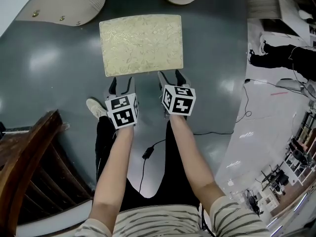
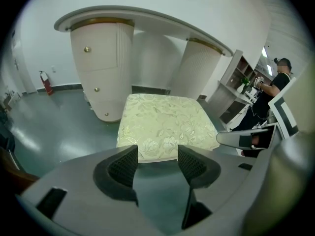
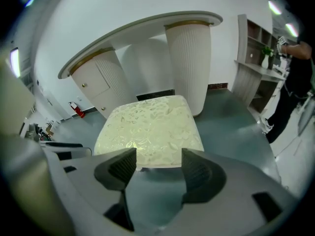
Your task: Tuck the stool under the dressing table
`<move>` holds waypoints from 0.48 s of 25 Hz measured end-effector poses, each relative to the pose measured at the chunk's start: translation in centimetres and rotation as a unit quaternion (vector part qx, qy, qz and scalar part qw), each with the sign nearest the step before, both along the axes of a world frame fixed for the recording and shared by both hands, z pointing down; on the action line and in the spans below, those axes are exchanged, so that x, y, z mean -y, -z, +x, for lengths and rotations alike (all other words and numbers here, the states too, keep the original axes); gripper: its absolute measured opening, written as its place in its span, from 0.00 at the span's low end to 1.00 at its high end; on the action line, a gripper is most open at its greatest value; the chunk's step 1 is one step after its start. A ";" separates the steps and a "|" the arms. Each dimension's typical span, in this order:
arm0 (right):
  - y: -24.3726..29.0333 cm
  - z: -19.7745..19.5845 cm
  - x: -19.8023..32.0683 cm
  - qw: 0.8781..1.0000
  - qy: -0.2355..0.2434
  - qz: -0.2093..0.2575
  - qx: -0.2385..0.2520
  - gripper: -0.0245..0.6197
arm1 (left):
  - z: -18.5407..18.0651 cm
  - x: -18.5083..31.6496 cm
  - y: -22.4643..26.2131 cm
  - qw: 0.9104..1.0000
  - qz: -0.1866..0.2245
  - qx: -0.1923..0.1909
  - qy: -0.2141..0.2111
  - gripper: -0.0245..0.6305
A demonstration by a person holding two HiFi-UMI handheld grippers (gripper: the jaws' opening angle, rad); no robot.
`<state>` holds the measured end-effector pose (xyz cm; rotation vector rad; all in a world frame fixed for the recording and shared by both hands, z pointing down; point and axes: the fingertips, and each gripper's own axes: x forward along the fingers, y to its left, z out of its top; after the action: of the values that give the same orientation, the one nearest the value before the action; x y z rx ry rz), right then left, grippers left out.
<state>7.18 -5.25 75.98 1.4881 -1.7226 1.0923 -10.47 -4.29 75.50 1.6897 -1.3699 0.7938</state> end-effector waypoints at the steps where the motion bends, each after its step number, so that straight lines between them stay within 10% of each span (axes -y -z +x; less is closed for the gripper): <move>1: -0.5 0.2 0.1 1.000 0.000 -0.003 -0.003 0.47 | -0.2 0.0 -0.6 1.000 -0.003 0.002 0.003 0.41; 12: -4.3 0.9 1.8 1.000 0.015 -0.012 -0.023 0.52 | -0.9 1.0 -4.5 1.000 -0.020 0.019 -0.006 0.44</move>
<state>8.10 -7.09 80.23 1.4578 -1.6886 1.0517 -11.34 -5.29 79.99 1.6599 -1.3619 0.8586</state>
